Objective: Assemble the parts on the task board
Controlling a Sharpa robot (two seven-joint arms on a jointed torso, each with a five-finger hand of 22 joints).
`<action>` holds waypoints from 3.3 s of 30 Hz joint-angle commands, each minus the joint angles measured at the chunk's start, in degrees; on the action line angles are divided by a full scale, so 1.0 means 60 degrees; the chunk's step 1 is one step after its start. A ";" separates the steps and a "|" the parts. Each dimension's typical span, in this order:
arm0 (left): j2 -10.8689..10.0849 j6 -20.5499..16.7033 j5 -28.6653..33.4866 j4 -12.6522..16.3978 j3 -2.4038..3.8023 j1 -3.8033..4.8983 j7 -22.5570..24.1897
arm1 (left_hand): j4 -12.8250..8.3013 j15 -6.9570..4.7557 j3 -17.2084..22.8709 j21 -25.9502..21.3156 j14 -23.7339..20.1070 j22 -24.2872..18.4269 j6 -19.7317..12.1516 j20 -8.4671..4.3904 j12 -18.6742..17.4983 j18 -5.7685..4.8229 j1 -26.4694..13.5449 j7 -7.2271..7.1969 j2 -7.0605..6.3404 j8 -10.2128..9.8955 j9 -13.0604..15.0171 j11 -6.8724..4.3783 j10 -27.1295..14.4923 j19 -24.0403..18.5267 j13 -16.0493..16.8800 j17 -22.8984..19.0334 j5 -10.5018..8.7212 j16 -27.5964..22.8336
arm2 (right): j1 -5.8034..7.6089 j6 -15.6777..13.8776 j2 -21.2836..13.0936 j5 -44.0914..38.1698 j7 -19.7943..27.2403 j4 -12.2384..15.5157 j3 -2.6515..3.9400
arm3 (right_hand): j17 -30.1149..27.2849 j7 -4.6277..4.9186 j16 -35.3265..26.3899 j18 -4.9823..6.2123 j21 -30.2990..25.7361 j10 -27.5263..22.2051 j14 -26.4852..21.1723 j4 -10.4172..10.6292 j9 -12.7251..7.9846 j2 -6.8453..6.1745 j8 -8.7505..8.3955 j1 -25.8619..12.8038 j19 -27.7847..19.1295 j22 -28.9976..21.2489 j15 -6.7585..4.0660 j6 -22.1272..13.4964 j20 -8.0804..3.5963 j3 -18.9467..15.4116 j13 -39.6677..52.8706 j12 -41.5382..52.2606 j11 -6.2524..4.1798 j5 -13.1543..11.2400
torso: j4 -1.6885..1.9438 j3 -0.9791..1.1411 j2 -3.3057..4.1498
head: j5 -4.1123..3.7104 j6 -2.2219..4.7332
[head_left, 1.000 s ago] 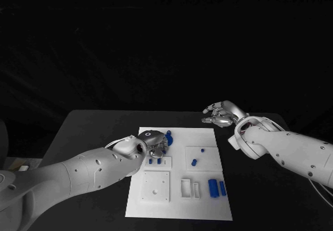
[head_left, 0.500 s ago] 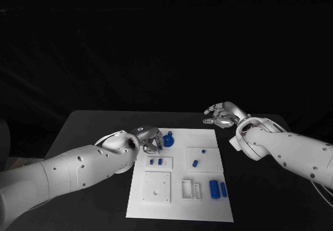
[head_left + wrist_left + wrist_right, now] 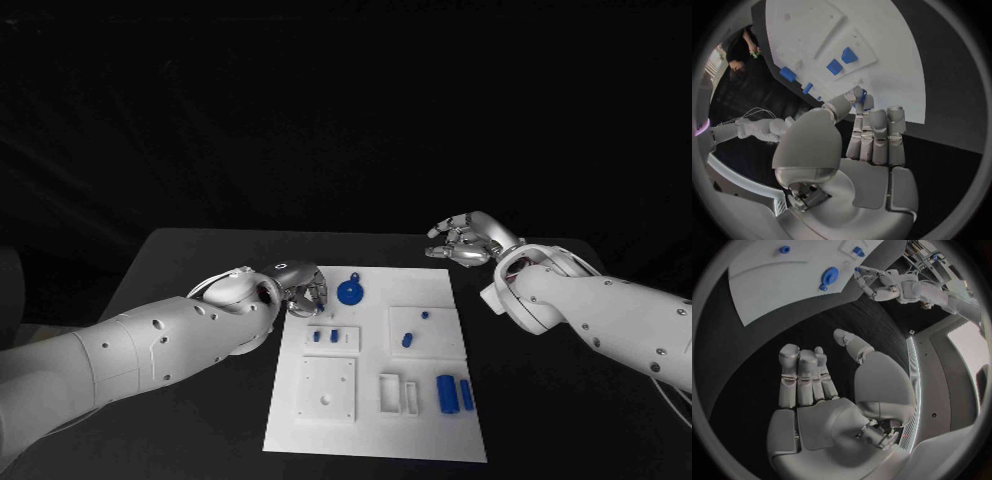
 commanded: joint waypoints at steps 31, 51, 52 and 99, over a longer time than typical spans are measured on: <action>0.0532 0.0426 -0.0013 -0.0468 -0.0010 -0.0230 0.0135 | -0.0007 -0.0023 0.0050 0.0064 0.0081 0.0147 0.0072 -0.0259 0.0004 0.0403 -0.0035 -0.0019 0.0067 0.0005 0.0007 0.0187 0.0292 0.0087 0.0313 -0.0009 0.0008 0.0039 | -0.0003 0.0068 0.0026 -0.0027 0.0079 0.0005 0.0005 | -0.0014 0.0102 -0.0047 0.0659 -0.0046 -0.0019 -0.0064 0.0030 -0.0011 0.0012 0.0054 -0.0103 -0.0029 0.0156 -0.0004 -0.0011 -0.0066 -0.0007 -0.0024 0.0063 -0.0014 0.0035 | -0.0018 0.0017 0.0007 | -0.0043 -0.0043; 0.0673 0.0216 -0.0538 -0.0688 -0.0196 -0.0233 0.0091 | -0.0041 -0.0024 0.0076 0.0069 0.0074 0.0146 0.0084 -0.0276 -0.0017 0.0395 -0.0018 -0.0023 0.0062 -0.0008 0.0005 0.0186 0.0302 0.0087 0.0330 -0.0018 0.0022 0.0034 | -0.0003 0.0074 0.0016 -0.0028 0.0077 0.0015 0.0005 | -0.0016 0.0102 -0.0047 0.0659 -0.0048 -0.0018 -0.0062 0.0030 -0.0013 0.0011 0.0055 -0.0105 -0.0027 0.0157 -0.0004 -0.0010 -0.0067 -0.0011 -0.0032 0.0068 -0.0014 0.0036 | -0.0027 0.0017 0.0016 | -0.0049 -0.0061; 0.0675 0.0207 -0.0534 -0.0676 -0.0198 -0.0235 0.0097 | -0.0041 -0.0024 0.0076 0.0069 0.0075 0.0146 0.0085 -0.0276 -0.0017 0.0394 -0.0019 -0.0023 0.0061 -0.0008 0.0005 0.0186 0.0304 0.0088 0.0331 -0.0018 0.0023 0.0035 | -0.0003 0.0073 0.0016 -0.0028 0.0078 0.0015 0.0005 | -0.0016 0.0102 -0.0047 0.0659 -0.0048 -0.0018 -0.0062 0.0030 -0.0013 0.0011 0.0055 -0.0105 -0.0027 0.0157 -0.0004 -0.0010 -0.0067 -0.0011 -0.0033 0.0068 -0.0014 0.0036 | -0.0027 0.0018 0.0016 | -0.0049 -0.0061; 0.0408 -0.0420 -0.0204 -0.0638 -0.0220 -0.0291 0.0582 | -0.0098 0.0024 0.0054 0.0087 -0.0096 0.0145 -0.1449 -0.0288 -0.0304 0.0323 0.0212 0.0186 -0.0765 -0.0876 -0.0356 0.0236 0.0317 -0.0009 0.0494 -0.0090 -0.0032 0.0062 | -0.0004 0.0259 -0.0092 -0.0034 0.0027 0.0093 0.0004 | -0.0021 0.0102 -0.0053 0.0659 -0.0057 -0.0030 -0.0069 0.0012 -0.0017 -0.0006 0.0057 -0.0095 -0.0032 0.0159 -0.0003 -0.0013 -0.0068 -0.0018 -0.0053 0.0073 -0.0013 0.0031 | -0.0021 0.0014 0.0013 | -0.0088 -0.0082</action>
